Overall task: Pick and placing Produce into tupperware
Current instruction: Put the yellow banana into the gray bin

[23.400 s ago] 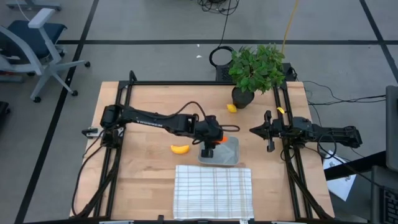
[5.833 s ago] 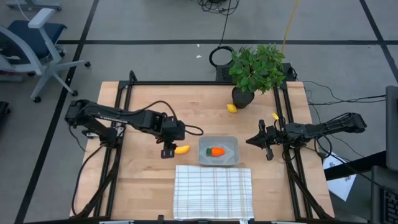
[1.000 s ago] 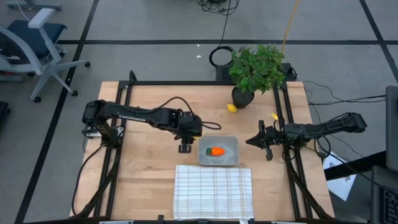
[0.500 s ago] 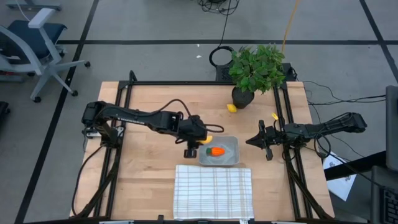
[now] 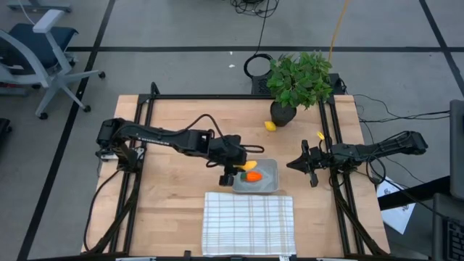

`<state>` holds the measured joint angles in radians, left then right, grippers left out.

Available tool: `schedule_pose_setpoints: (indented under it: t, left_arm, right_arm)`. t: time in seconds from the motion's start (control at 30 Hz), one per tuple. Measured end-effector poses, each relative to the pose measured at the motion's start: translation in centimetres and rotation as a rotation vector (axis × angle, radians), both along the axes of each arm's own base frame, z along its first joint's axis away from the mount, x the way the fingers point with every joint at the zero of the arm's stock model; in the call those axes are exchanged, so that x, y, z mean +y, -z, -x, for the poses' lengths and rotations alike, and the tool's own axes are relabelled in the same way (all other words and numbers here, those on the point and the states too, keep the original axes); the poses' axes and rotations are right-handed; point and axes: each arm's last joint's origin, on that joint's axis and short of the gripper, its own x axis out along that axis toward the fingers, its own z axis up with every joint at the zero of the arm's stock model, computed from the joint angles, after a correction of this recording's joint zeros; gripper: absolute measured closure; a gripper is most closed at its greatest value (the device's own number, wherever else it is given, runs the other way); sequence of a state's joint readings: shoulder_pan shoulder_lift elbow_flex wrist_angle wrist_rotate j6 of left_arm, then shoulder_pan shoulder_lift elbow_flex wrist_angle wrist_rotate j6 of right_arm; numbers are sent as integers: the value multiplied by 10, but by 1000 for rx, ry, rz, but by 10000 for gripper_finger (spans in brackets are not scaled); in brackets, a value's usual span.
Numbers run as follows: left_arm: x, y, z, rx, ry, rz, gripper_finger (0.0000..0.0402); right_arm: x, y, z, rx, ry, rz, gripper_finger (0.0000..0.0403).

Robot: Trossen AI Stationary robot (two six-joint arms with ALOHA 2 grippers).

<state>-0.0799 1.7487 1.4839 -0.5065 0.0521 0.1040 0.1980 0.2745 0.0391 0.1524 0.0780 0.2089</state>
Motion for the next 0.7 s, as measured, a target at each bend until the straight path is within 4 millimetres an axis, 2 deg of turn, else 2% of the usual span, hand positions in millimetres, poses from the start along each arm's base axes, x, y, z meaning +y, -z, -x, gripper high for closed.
schedule_pose_setpoints:
  t: [0.27, 0.5, 0.7]
  left_arm:
    - [-4, 2, -24, 45, 24, -22, 254]
    - [-19, 29, -40, 118, 63, -34, 254]
    - [-34, 50, -46, 170, 95, -40, 254]
  right_arm:
    - [0, 1, 0, 15, 0, 2, 403]
    - [0, 1, -1, 13, 2, -12, 403]
    - [0, 1, -1, 13, 2, -12, 403]
